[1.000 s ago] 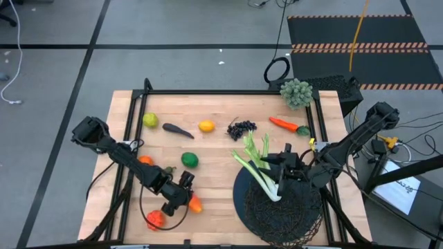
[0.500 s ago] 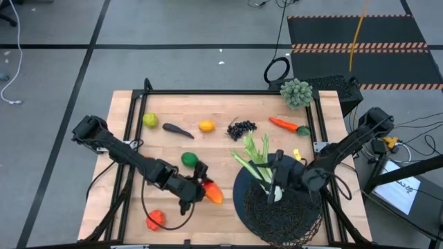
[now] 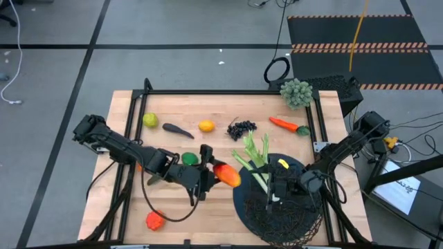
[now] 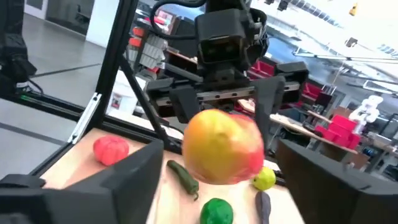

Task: Build produce basket
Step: Put the mango into the wire basket, then put the green chili pepper into the wire basket

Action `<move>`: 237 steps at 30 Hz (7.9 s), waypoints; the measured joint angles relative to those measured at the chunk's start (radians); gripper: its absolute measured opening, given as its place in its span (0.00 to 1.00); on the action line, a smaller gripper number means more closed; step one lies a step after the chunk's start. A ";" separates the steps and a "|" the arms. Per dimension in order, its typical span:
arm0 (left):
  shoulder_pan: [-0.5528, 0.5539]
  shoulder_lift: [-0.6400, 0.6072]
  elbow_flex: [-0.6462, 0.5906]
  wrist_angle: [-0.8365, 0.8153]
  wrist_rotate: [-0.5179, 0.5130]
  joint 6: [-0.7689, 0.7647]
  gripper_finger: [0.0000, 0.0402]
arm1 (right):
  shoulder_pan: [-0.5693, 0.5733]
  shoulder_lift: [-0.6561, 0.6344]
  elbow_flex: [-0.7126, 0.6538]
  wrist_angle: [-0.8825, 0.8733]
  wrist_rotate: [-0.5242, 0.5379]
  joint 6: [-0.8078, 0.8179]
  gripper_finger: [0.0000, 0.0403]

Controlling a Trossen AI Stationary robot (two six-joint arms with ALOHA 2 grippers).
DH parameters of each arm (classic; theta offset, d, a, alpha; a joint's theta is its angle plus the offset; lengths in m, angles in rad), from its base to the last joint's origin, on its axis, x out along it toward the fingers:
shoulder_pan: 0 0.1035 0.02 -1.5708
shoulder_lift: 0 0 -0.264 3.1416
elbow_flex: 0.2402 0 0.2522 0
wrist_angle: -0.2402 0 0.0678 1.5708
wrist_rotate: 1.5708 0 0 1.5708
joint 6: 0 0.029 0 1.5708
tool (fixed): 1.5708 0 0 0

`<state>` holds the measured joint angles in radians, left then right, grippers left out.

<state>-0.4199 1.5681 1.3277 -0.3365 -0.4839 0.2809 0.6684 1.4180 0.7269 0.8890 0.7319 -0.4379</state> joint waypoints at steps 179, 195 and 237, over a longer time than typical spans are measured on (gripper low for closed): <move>-0.370 -0.069 -0.031 -0.793 -0.085 -1.141 0.66 | 0.167 -0.376 0.000 -0.668 0.157 0.612 0.57; -0.384 -0.069 -0.306 -0.886 -0.051 -1.374 0.66 | 0.117 -0.377 0.000 -0.646 0.155 0.582 0.57; -0.071 -0.069 -0.525 -0.503 0.196 -0.918 0.27 | 0.090 -0.377 0.000 -0.632 0.154 0.582 0.57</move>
<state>-0.4911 1.4986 0.8026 -0.8392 -0.2876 -0.6368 0.7586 1.0412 0.7265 0.2569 0.8856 0.1444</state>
